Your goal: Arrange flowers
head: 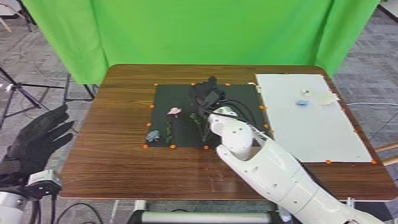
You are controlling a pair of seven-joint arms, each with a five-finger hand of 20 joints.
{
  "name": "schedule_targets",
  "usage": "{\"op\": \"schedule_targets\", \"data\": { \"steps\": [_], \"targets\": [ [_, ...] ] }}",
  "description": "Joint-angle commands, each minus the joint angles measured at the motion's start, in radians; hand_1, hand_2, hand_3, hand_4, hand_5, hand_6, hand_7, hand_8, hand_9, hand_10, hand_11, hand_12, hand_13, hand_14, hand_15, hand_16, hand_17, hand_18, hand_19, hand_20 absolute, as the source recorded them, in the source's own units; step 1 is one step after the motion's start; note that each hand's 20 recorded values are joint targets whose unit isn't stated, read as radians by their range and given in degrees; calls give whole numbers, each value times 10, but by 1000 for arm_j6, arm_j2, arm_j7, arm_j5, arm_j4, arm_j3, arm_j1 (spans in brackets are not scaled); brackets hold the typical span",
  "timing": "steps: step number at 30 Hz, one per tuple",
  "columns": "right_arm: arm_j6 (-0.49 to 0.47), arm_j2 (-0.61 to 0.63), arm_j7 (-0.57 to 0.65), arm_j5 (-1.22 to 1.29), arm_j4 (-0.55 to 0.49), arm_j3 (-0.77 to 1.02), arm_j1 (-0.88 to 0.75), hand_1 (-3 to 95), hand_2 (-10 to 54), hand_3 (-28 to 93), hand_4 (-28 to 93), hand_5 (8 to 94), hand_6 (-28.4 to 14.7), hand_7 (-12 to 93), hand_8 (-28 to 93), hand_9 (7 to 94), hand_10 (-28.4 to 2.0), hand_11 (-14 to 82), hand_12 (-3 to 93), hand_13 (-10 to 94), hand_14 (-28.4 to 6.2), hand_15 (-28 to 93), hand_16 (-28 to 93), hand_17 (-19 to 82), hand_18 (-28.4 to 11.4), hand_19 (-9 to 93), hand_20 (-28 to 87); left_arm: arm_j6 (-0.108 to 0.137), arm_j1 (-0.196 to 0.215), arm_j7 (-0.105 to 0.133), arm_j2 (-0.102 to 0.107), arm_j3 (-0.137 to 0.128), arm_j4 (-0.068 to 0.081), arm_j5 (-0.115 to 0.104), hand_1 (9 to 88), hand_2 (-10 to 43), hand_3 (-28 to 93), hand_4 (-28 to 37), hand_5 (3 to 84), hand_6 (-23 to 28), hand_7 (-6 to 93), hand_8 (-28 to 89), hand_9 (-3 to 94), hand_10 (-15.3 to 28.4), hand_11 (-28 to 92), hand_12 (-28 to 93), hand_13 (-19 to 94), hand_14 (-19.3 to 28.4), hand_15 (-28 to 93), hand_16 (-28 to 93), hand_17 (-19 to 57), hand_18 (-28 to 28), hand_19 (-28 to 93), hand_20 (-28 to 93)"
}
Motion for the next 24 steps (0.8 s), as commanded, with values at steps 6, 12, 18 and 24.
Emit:
{"op": "schedule_targets", "data": {
  "steps": [6, 12, 18, 24],
  "targets": [
    [-53, 3, -31, -26, -28, 19, 4, 326, -95, 828, -283, 591, 16, 512, 11, 665, -90, 429, 337, 590, -82, 655, 254, 155, -203, 719, 531, -8, 6, -8, 1, -2, 3, 2, 240, -14, 710, -280, 247, 18, 239, -120, 193, 92, 163, 183, 159, 109, 207, 69, -103, 179, 380, 105],
    [-93, 8, -36, -14, -51, 39, -8, 291, -95, 844, -283, 584, 22, 486, -59, 636, -91, 448, 310, 558, -88, 664, 251, 139, -204, 708, 532, -9, 9, -11, 5, -7, 3, 1, 238, -15, 711, -280, 247, 19, 241, -120, 194, 92, 165, 184, 159, 109, 209, 69, -103, 180, 381, 104],
    [-105, 14, -47, -18, -53, 49, -14, 265, -95, 845, -283, 584, 26, 496, -206, 617, -93, 453, 311, 536, -88, 673, 247, 128, -203, 700, 533, -12, 5, -18, 8, -4, 5, 0, 238, -14, 710, -281, 248, 19, 240, -120, 194, 93, 167, 184, 159, 110, 210, 68, -103, 180, 381, 104],
    [-83, 38, -35, 7, -114, 97, -24, 243, -95, 827, -283, 558, 19, 497, -211, 588, -97, 455, 312, 511, -91, 675, 245, 117, -203, 694, 533, -13, 10, -15, 0, -8, 3, 0, 239, -13, 710, -281, 248, 19, 239, -119, 194, 93, 167, 183, 159, 112, 216, 68, -103, 180, 381, 104]
  ]
}}
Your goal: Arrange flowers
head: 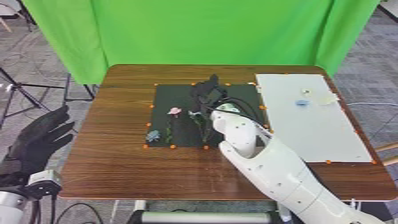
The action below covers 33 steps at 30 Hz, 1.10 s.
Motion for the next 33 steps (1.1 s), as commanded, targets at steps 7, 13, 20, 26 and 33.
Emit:
{"op": "schedule_targets", "data": {
  "steps": [7, 13, 20, 26, 33],
  "targets": [
    [45, 143, 101, 92, -86, 163, 2, 224, -95, 865, -283, 398, -23, 391, -177, 437, -133, 325, 270, 408, -98, 518, 184, 82, -199, 635, 482, 1, 24, 9, -21, -9, -8, 2, 238, -13, 710, -280, 249, 20, 239, -119, 194, 93, 168, 183, 159, 112, 216, 64, -103, 180, 381, 103],
    [-102, 256, 228, 211, -65, 265, -26, 258, -95, 883, -282, 299, -47, 312, -142, 325, -149, 193, 256, 310, -122, 313, 214, 62, -212, 587, 409, 8, 28, 19, -29, -11, -12, 3, 238, -14, 711, -281, 250, 20, 239, -117, 194, 94, 169, 184, 158, 113, 217, 64, -103, 180, 382, 103],
    [-114, 338, 310, 263, -25, 342, -101, 281, -95, 885, -282, 262, -60, 278, -122, 292, -152, 151, 261, 328, -146, 220, 240, 90, -240, 549, 359, 12, 38, 26, -37, -17, -15, 3, 238, -15, 711, -280, 251, 21, 237, -116, 194, 94, 169, 184, 158, 114, 217, 62, -103, 180, 383, 102],
    [-121, 351, 314, 235, 1, 357, -121, 294, -95, 873, -283, 297, -21, 314, -151, 349, -149, 194, 253, 391, -129, 260, 236, 99, -231, 583, 368, 14, 40, 30, -37, -18, -16, 2, 238, -15, 712, -279, 253, 22, 238, -116, 196, 95, 169, 183, 159, 115, 218, 62, -103, 181, 384, 101],
    [-78, 374, 303, 214, 3, 356, -146, 312, -95, 876, -283, 368, 15, 438, -196, 420, -136, 367, 278, 494, -89, 400, 209, 131, -223, 624, 396, 17, 44, 34, -35, -17, -15, 0, 239, -16, 712, -279, 255, 22, 237, -115, 199, 96, 172, 182, 160, 115, 221, 61, -103, 181, 385, 101]
  ]
}}
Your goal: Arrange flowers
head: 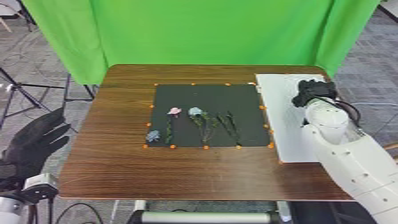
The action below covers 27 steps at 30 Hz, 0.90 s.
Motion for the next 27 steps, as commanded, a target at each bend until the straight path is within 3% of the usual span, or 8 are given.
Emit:
{"op": "schedule_targets", "data": {
  "steps": [1, 4, 7, 13, 23, 25, 27],
  "targets": [
    [74, 21, -4, -60, 6, -6, -29, 316, -95, 876, -283, 383, 13, 452, -202, 430, -134, 385, 279, 504, -87, 416, 206, 135, -221, 628, 398, 12, 17, 6, -6, -4, -5, 0, 239, -16, 712, -279, 255, 23, 238, -115, 199, 96, 172, 181, 160, 115, 221, 61, -103, 181, 385, 101],
    [127, 24, -23, -69, 21, -11, -38, 350, -95, 882, -281, 436, 14, 504, -217, 487, -110, 459, 285, 572, -59, 505, 203, 159, -208, 661, 416, 10, 18, 4, -5, -5, -5, 1, 240, -16, 712, -279, 255, 23, 237, -116, 199, 96, 173, 181, 160, 115, 221, 60, -104, 181, 385, 101],
    [170, 27, -44, -83, 28, -7, -53, 455, -95, 822, -281, 538, 27, 596, 12, 659, -72, 360, 485, 680, -33, 537, 330, 223, -193, 714, 436, 7, 14, 0, -4, -6, -3, 0, 241, -15, 711, -280, 255, 23, 237, -116, 199, 96, 173, 180, 160, 115, 221, 60, -104, 182, 386, 100],
    [232, 34, -69, -99, 17, -9, -64, 487, -95, 846, -281, 647, 31, 589, 40, 773, -66, 319, 550, 755, -32, 564, 369, 266, -184, 729, 430, 5, 14, -4, 2, -9, -2, 0, 240, -16, 711, -279, 255, 23, 237, -116, 199, 97, 172, 180, 160, 115, 222, 59, -103, 181, 385, 100],
    [369, 50, -48, -105, 5, -19, -67, 475, -95, 854, -265, 654, 25, 576, 76, 786, -65, 312, 570, 755, -35, 579, 379, 267, -187, 732, 439, 6, 17, -2, -3, -10, -2, 0, 240, -15, 710, -280, 256, 23, 236, -115, 199, 97, 171, 180, 160, 115, 223, 59, -104, 182, 387, 100],
    [261, 49, -38, -116, -30, 1, -75, 461, -95, 853, -262, 628, 25, 598, 88, 745, -67, 327, 561, 722, -39, 587, 376, 251, -189, 724, 446, 7, 20, -2, -4, -11, -4, 0, 240, -15, 711, -278, 256, 23, 236, -116, 199, 97, 171, 180, 160, 116, 223, 59, -104, 182, 388, 100],
    [300, 51, -42, -120, -21, -10, -75, 429, -95, 860, -271, 566, 19, 604, 83, 688, -68, 331, 541, 676, -46, 596, 367, 229, -193, 716, 456, 6, 21, -3, -6, -12, -5, 1, 240, -15, 710, -279, 256, 23, 236, -116, 199, 98, 171, 180, 160, 116, 222, 58, -104, 182, 387, 99]
  ]
}}
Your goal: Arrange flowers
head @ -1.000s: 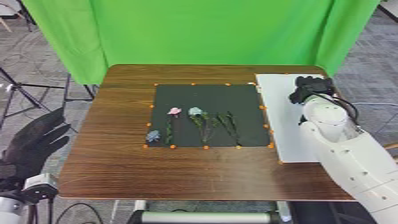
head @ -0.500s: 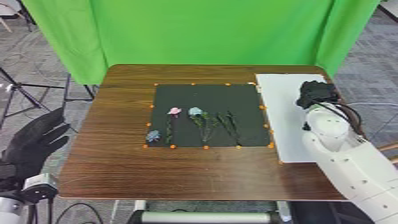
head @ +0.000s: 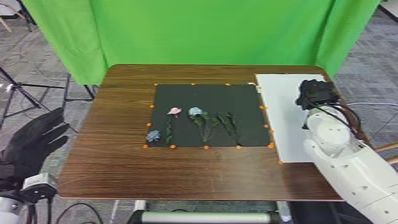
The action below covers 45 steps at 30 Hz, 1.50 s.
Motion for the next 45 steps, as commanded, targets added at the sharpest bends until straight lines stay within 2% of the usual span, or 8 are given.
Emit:
{"op": "schedule_targets", "data": {
  "steps": [1, 4, 7, 10, 26, 32, 39, 45],
  "targets": [
    [-37, 16, 8, -58, -42, 14, -12, 401, -95, 873, -277, 525, 12, 591, 62, 633, -78, 371, 490, 637, -55, 620, 333, 215, -194, 710, 462, 4, 18, -3, -7, -6, -5, 1, 241, -15, 710, -279, 256, 23, 236, -115, 199, 98, 172, 180, 160, 115, 222, 58, -104, 182, 388, 99],
    [47, 15, 10, -42, -25, -2, -8, 320, -95, 918, -264, 432, -10, 511, -202, 474, -121, 478, 320, 507, -81, 638, 217, 162, -193, 686, 465, 3, 17, -5, -10, -5, -6, 2, 241, -15, 709, -279, 256, 23, 236, -115, 199, 97, 171, 180, 160, 115, 223, 59, -103, 182, 387, 99],
    [-79, 12, 7, -34, -64, 23, -18, 341, -95, 912, -275, 472, 0, 533, -67, 509, -109, 480, 322, 535, -75, 629, 217, 167, -192, 691, 463, 3, 17, -6, -12, -7, -7, 3, 240, -15, 710, -279, 256, 23, 237, -115, 199, 96, 171, 180, 160, 116, 223, 59, -103, 182, 388, 99],
    [-103, 5, -5, -40, -58, 22, -19, 309, -95, 915, -256, 419, -15, 491, -203, 462, -122, 436, 297, 491, -81, 619, 213, 143, -194, 680, 464, 4, 17, -6, -11, -7, -6, 2, 240, -15, 710, -279, 256, 23, 236, -116, 199, 97, 172, 180, 160, 116, 223, 59, -103, 181, 387, 99],
    [-281, -31, -114, 92, -145, 81, -53, 288, -95, 929, -243, 318, -53, 332, -146, 398, -123, 207, 231, 449, -77, 521, 191, 111, -196, 653, 461, 3, 17, -5, -12, -6, -6, 1, 240, -15, 709, -279, 256, 24, 233, -113, 199, 97, 172, 180, 160, 117, 222, 58, -102, 180, 386, 99],
    [-264, -34, -115, 60, -119, 53, -41, 291, -95, 925, -243, 333, -50, 334, -142, 436, -122, 213, 231, 482, -69, 513, 196, 112, -197, 652, 463, 0, 11, -8, -10, -2, -3, 2, 240, -15, 710, -279, 256, 24, 233, -113, 198, 97, 173, 181, 160, 117, 223, 59, -103, 181, 387, 100],
    [-140, -39, -101, 51, -47, 24, -44, 349, -95, 887, -280, 470, 3, 481, -201, 572, -87, 398, 292, 615, -50, 582, 237, 180, -190, 700, 460, -1, 9, -11, -5, -3, -2, 2, 240, -15, 710, -278, 256, 24, 233, -113, 199, 97, 172, 181, 160, 117, 224, 58, -102, 181, 387, 99],
    [-56, -28, -110, 47, -51, 22, -54, 473, -95, 847, -277, 607, 22, 597, 51, 709, -62, 316, 511, 755, -28, 595, 338, 256, -189, 752, 463, -2, 9, -11, -1, -7, -1, 1, 240, -15, 710, -277, 256, 24, 233, -113, 199, 98, 172, 180, 161, 117, 223, 57, -103, 181, 387, 99]
  ]
}}
